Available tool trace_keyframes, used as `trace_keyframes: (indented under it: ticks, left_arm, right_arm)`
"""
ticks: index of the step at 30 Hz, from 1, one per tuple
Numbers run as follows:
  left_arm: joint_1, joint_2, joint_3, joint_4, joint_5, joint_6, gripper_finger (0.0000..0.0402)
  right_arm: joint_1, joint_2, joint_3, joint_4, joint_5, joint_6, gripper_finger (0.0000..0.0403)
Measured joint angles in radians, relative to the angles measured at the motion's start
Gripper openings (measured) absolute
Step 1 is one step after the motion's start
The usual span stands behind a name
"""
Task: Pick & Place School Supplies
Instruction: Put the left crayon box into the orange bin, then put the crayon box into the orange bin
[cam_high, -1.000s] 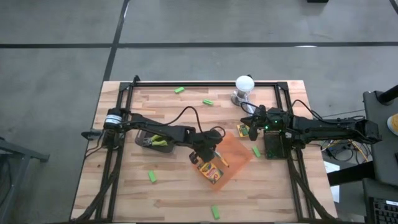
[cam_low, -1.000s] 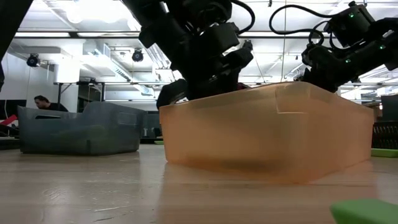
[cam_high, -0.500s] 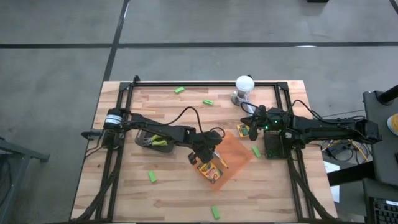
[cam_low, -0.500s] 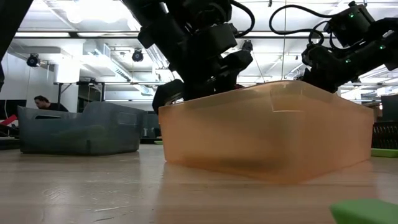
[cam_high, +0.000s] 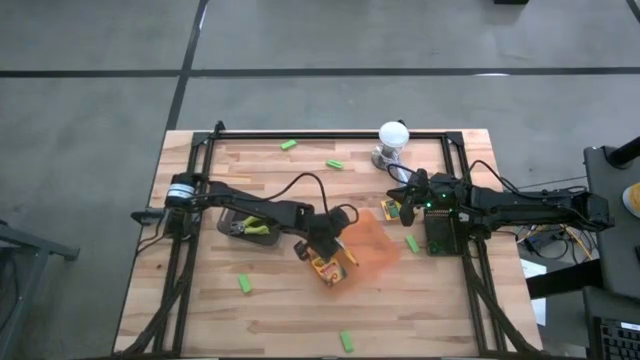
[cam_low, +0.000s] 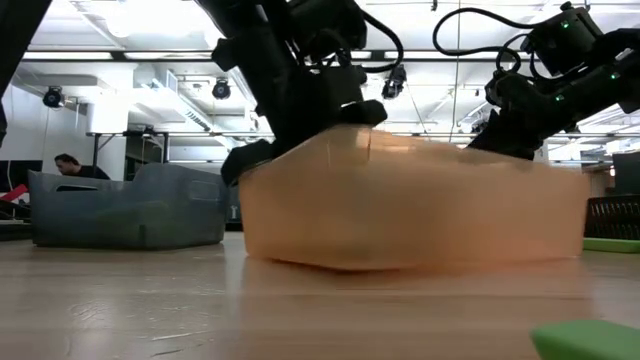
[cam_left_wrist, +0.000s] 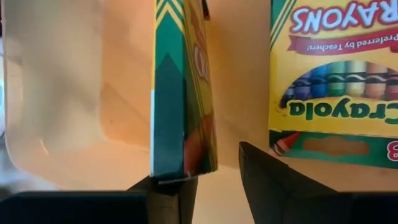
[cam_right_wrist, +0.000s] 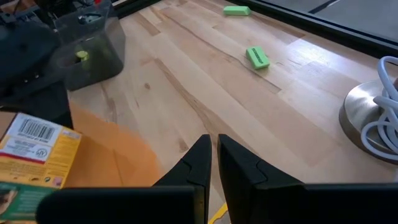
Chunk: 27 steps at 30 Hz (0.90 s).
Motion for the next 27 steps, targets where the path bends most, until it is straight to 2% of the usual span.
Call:
trace_keyframes:
  ticks: [5,10,21,24,27]
  left_arm:
    - [0.002,-0.005,0.033,-0.152,-0.09,0.003,0.0119]
    - [0.001,-0.005,0.084,-0.311,-0.095,0.003,0.0119]
    - [0.002,-0.008,0.201,-0.322,-0.097,-0.042,0.0119]
    - [0.002,-0.008,0.236,-0.329,-0.157,-0.042,0.0119]
    - [0.007,-0.008,0.279,-0.329,-0.288,-0.036,0.0119]
  right_arm:
    - [0.0,0.0,0.0,0.0,0.0,0.0,0.0027]
    - [0.0,0.0,0.0,-0.001,0.0,-0.003,0.0027]
    - [0.0,0.0,0.0,-0.002,0.0,-0.003,0.0027]
    - [0.0,0.0,0.0,-0.002,0.0,-0.003,0.0027]
    - [0.0,0.0,0.0,-0.003,0.0,-0.003,0.0027]
